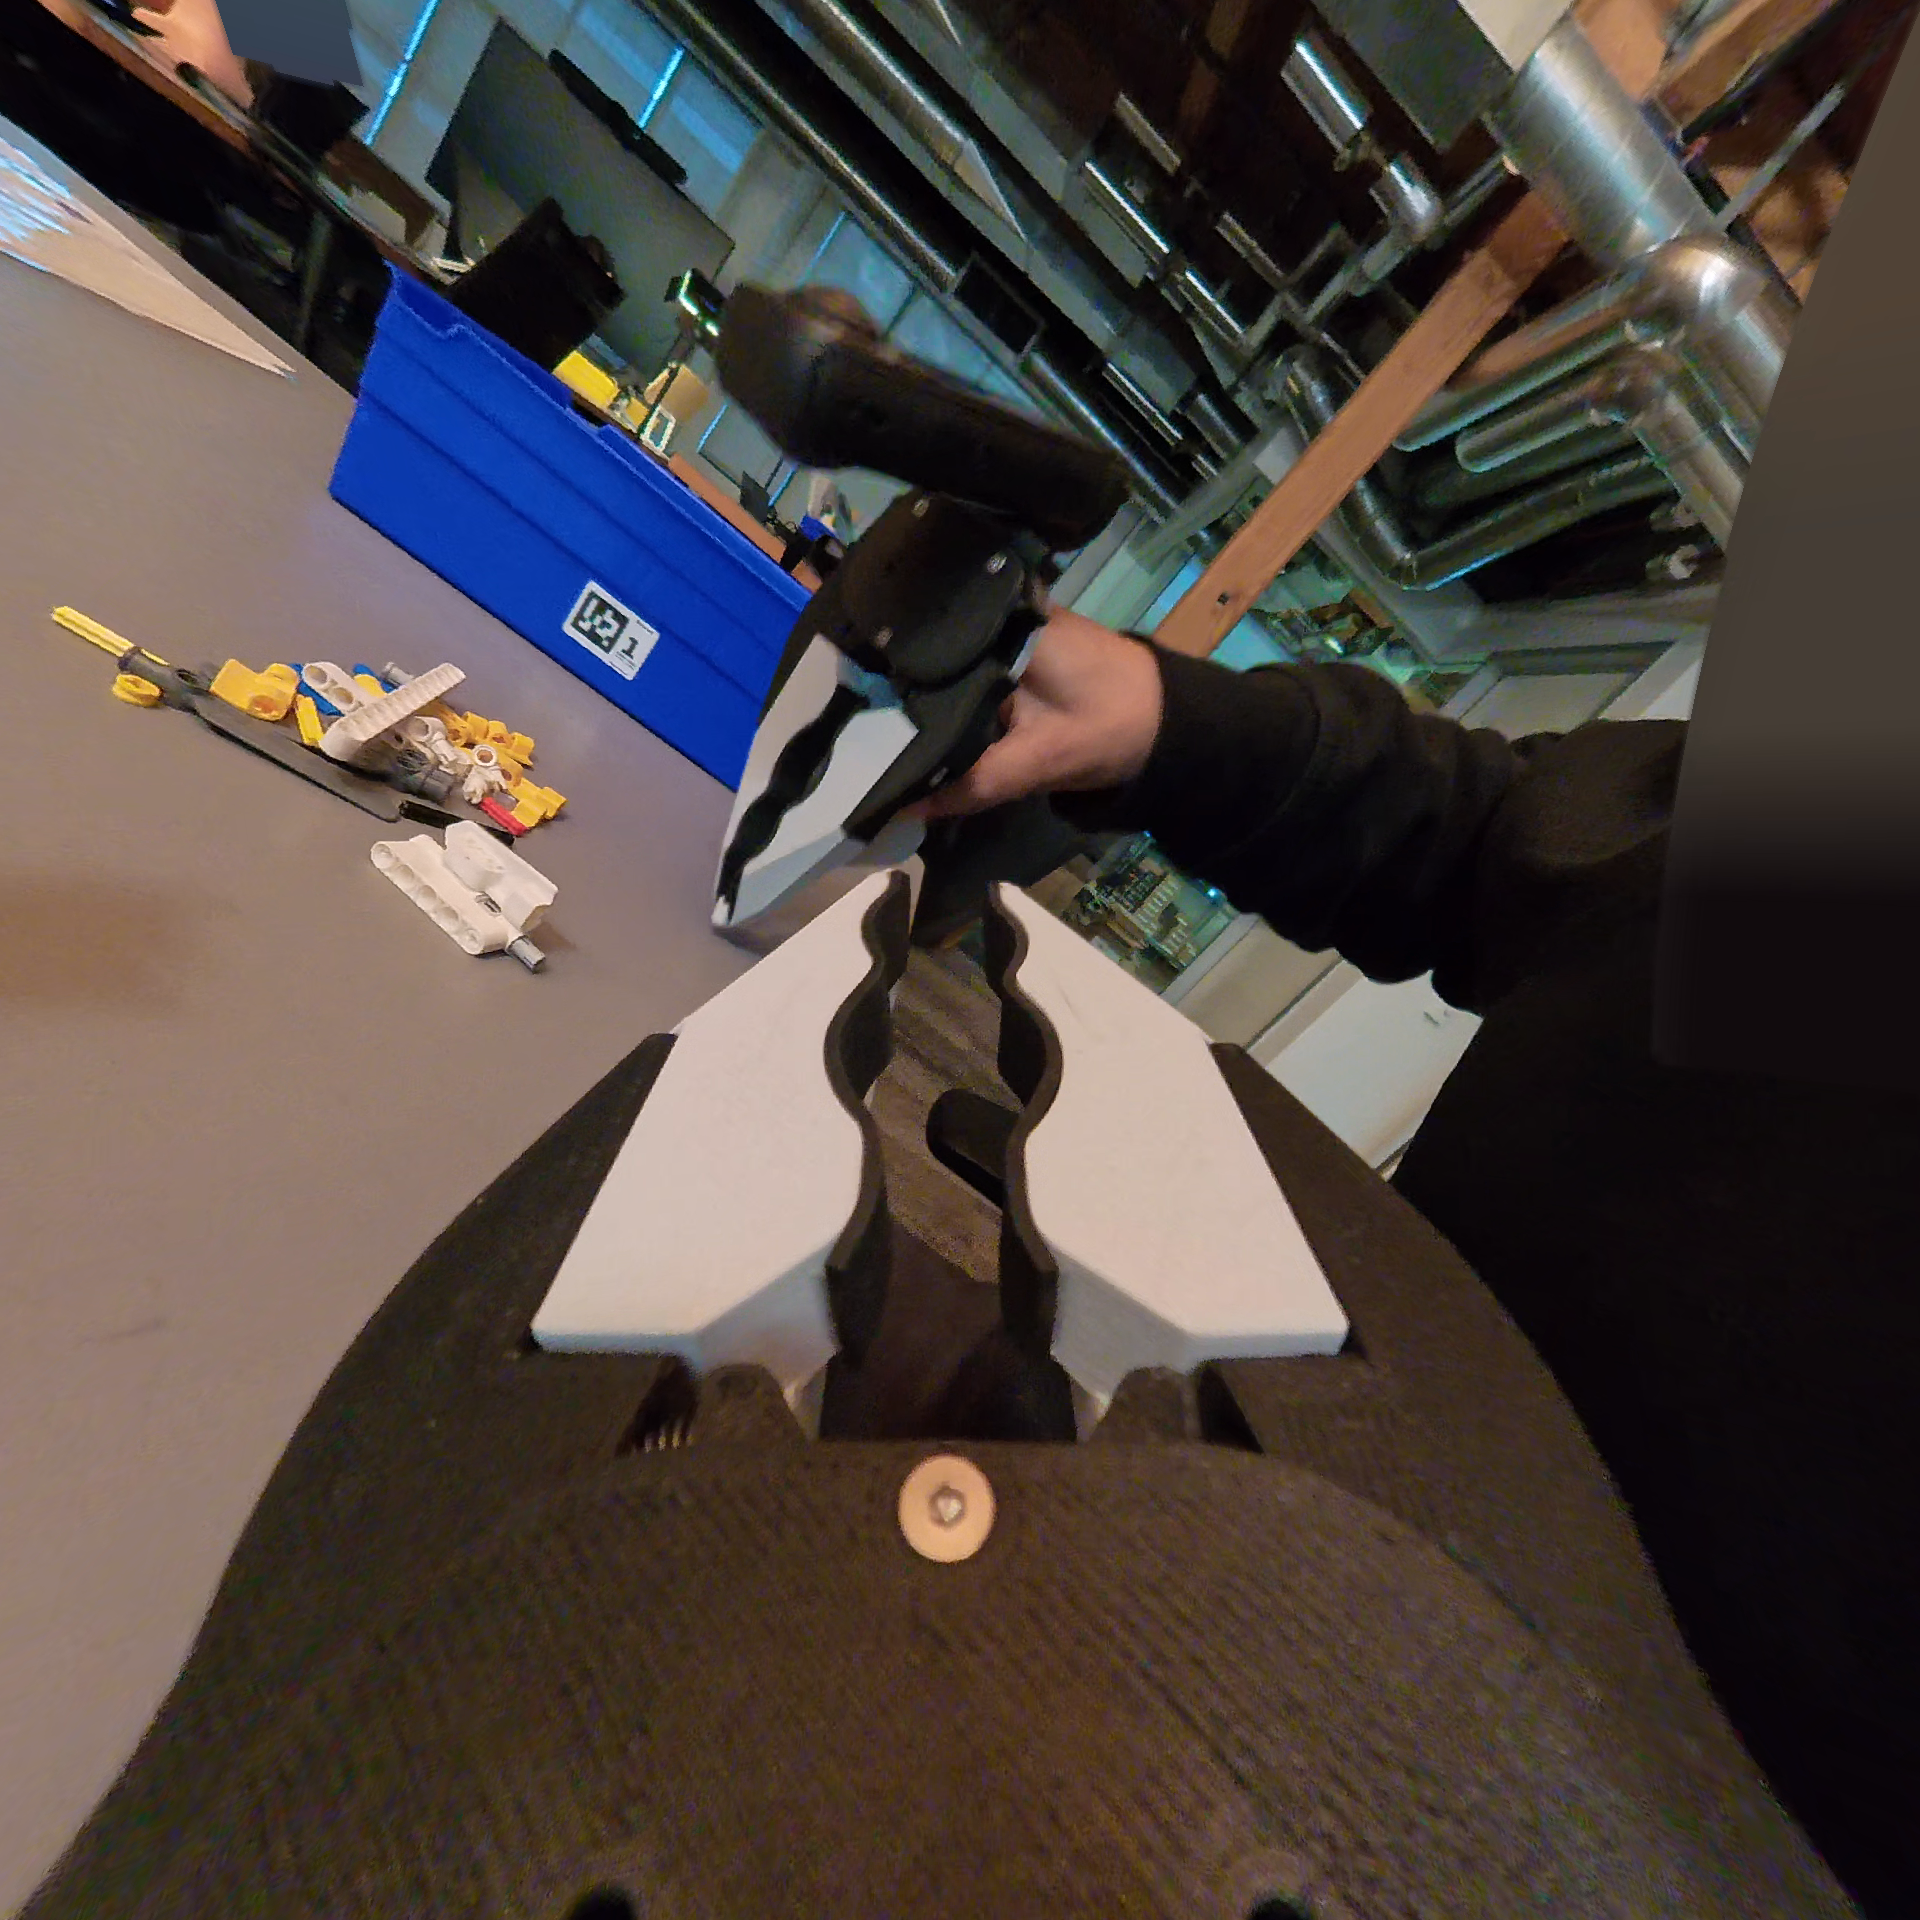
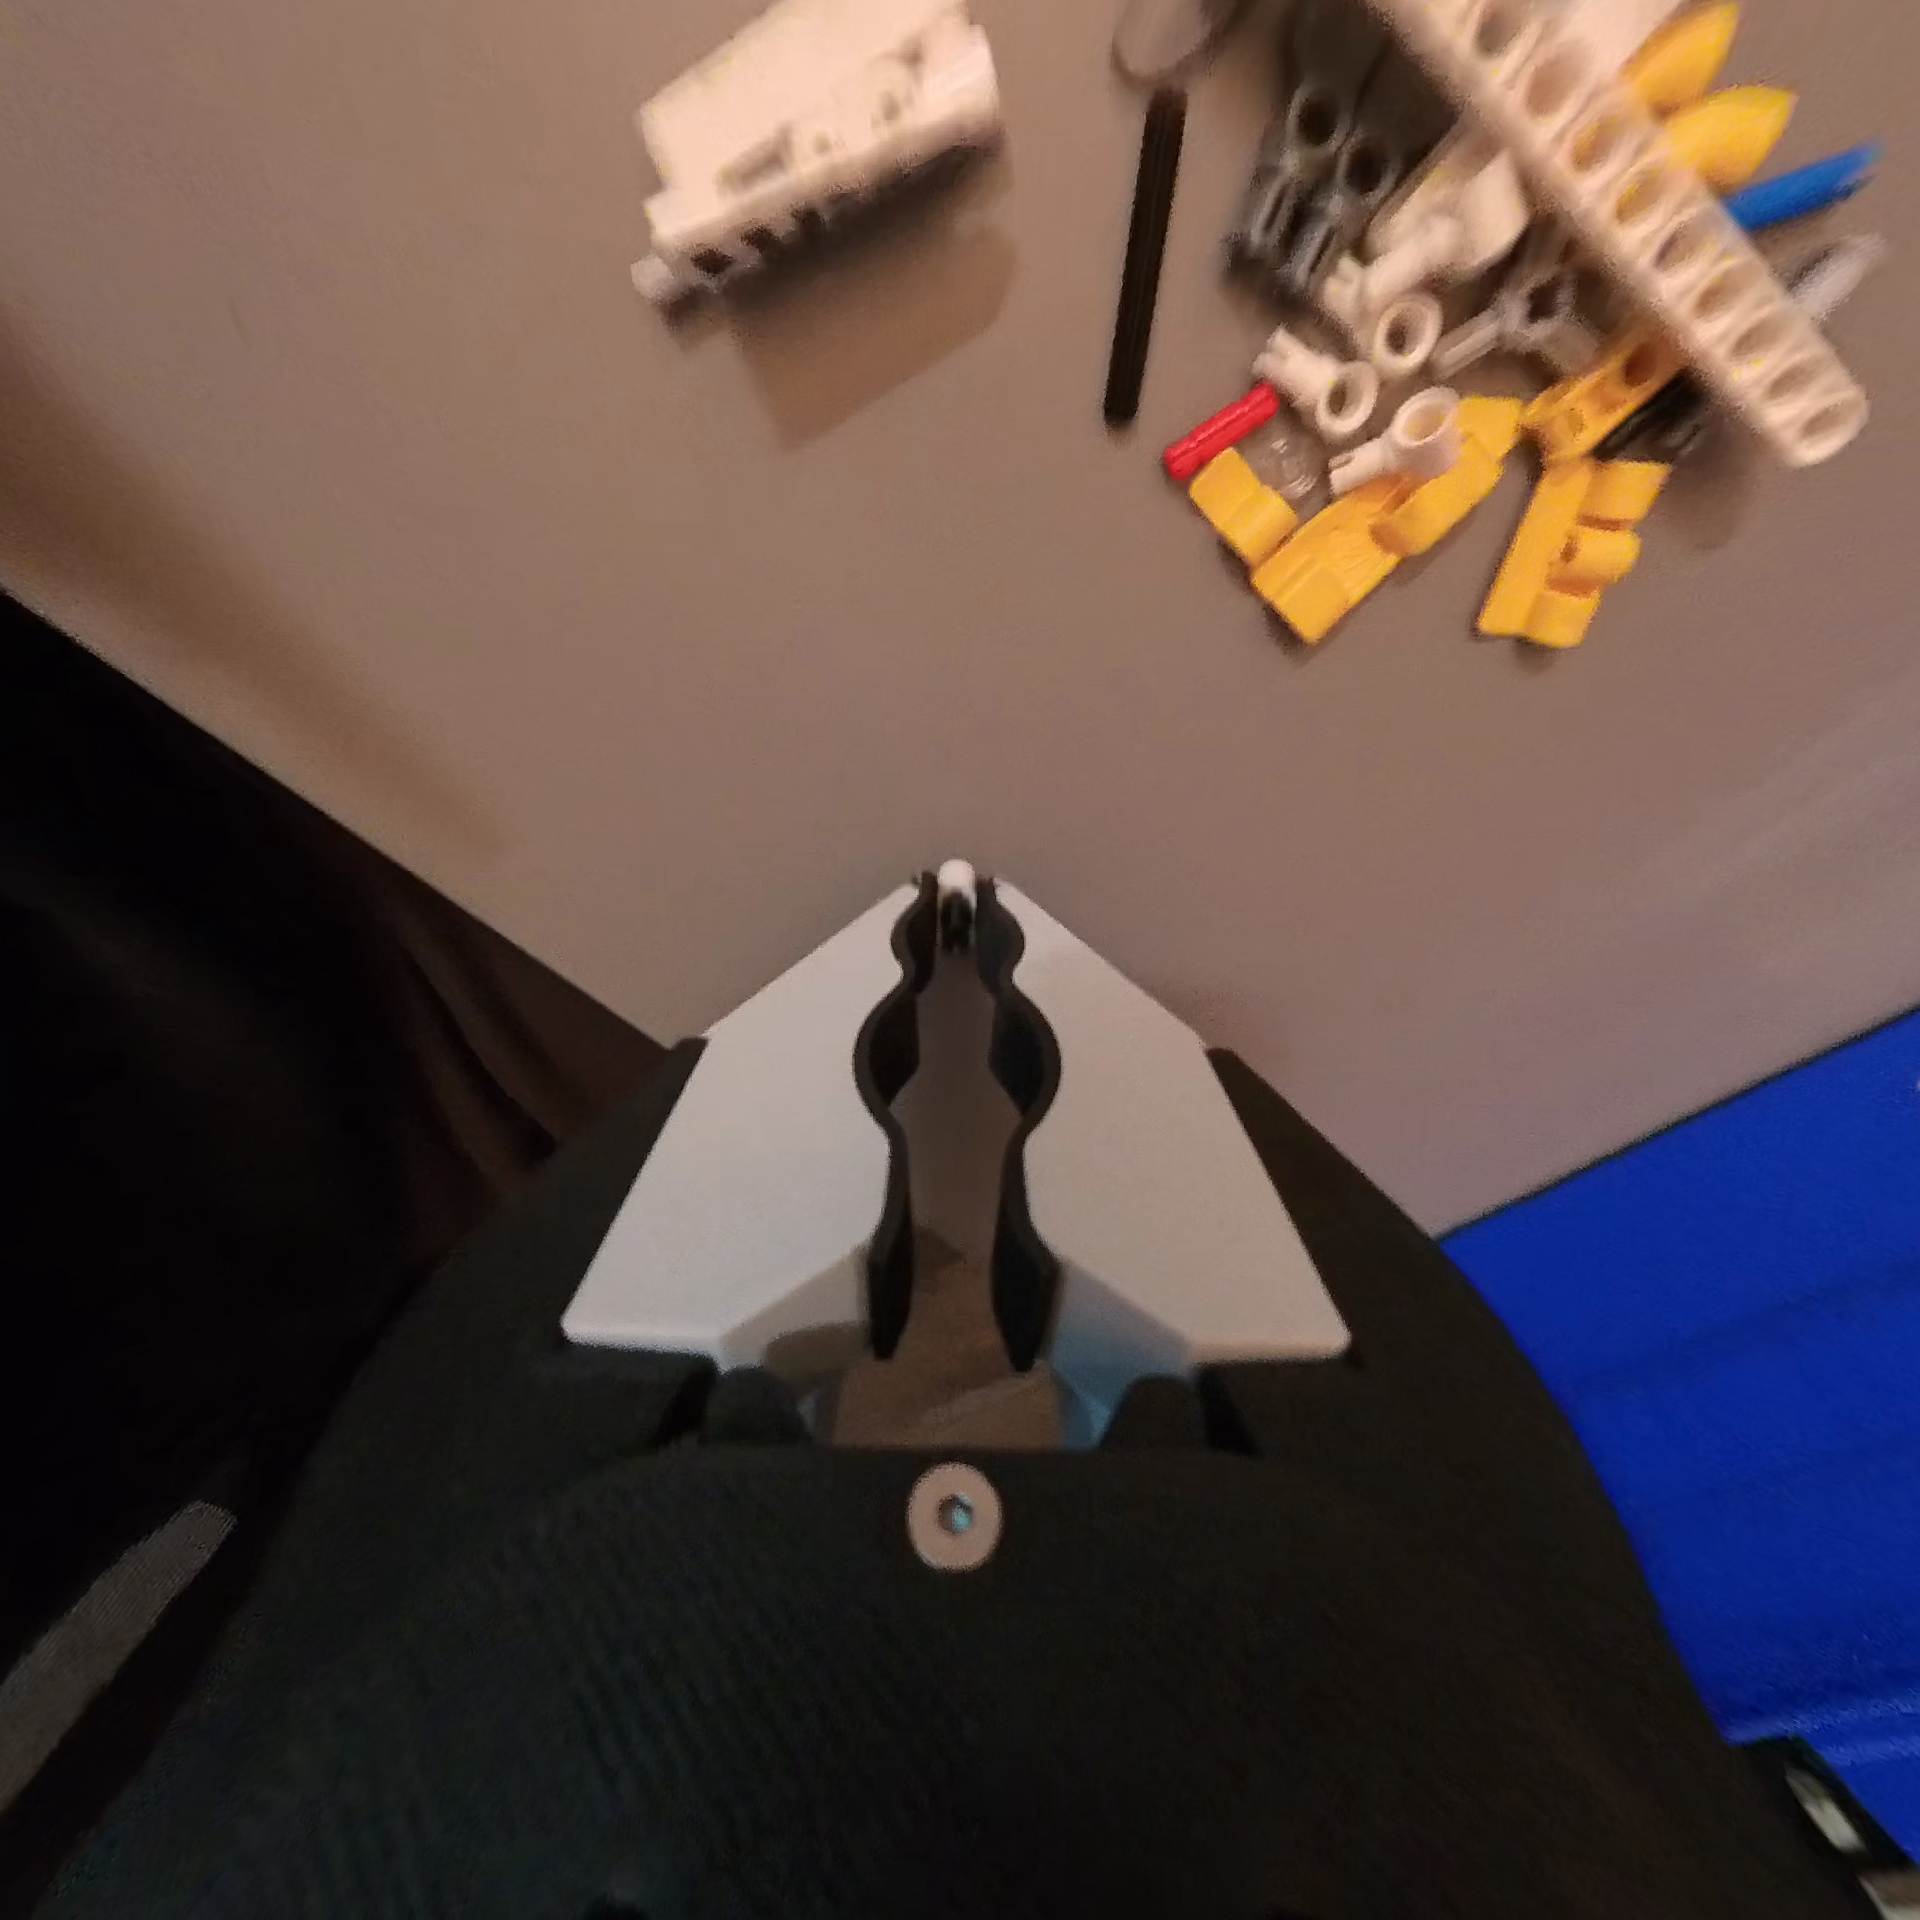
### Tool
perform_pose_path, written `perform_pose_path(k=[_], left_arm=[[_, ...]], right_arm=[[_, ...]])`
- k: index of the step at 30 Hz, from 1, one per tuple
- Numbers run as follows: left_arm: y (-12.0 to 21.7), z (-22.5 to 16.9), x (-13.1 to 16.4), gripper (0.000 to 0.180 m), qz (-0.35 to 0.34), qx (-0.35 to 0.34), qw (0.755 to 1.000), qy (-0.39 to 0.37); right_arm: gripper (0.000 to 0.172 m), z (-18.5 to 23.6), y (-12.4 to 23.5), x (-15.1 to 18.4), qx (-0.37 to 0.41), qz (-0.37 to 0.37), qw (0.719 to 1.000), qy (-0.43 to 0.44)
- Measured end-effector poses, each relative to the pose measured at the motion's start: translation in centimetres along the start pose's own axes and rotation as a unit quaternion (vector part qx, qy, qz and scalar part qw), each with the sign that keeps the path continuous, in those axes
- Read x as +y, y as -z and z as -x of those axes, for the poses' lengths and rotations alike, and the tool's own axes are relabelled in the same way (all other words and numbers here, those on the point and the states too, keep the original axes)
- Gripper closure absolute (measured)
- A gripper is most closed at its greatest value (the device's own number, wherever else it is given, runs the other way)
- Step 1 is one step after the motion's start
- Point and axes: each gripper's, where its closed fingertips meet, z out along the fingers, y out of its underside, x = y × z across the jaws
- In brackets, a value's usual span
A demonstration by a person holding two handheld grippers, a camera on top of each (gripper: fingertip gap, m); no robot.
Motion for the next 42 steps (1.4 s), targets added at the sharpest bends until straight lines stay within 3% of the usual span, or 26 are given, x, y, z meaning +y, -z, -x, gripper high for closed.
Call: perform_pose_path(k=[10,16,20,26,32,36,39,42], left_arm=[[0.0,-0.1,0.2,0.171,0.005,-0.001,1.0,-0.008],[-0.1,0.0,0.2,0.171,0.006,-0.001,1.0,-0.006],[0.0,0.0,0.1,0.171,0.002,0.002,1.0,0.001],[0.1,-0.1,-0.1,0.172,-0.003,0.009,1.0,0.011],[0.2,-0.1,-0.1,0.171,-0.004,0.008,1.0,0.007],[0.1,0.0,-0.1,0.171,-0.006,0.0,1.0,0.002],[0.1,0.2,-0.1,0.17,-0.009,-0.011,1.0,-0.005],[0.3,0.5,-0.5,0.167,-0.024,-0.024,0.999,-0.006]], right_arm=[[0.166,0.1,0.6,-0.7,0.031,0.036,0.998,0.044],[0.166,-0.3,1.3,-0.2,0.052,0.111,0.988,0.092],[0.167,-0.1,-0.2,0.2,0.043,0.163,0.98,0.106],[0.166,-0.2,-0.2,-0.1,0.056,0.162,0.976,0.13],[0.166,0.1,1.2,-3.1,0.045,0.015,0.993,0.104],[0.166,2.6,2.6,-4.8,-0.01,-0.107,0.99,0.092],[0.166,5.3,4.2,-6.2,-0.076,-0.219,0.969,0.083],[0.166,8.0,7.4,-7.8,-0.147,-0.354,0.921,0.073]])
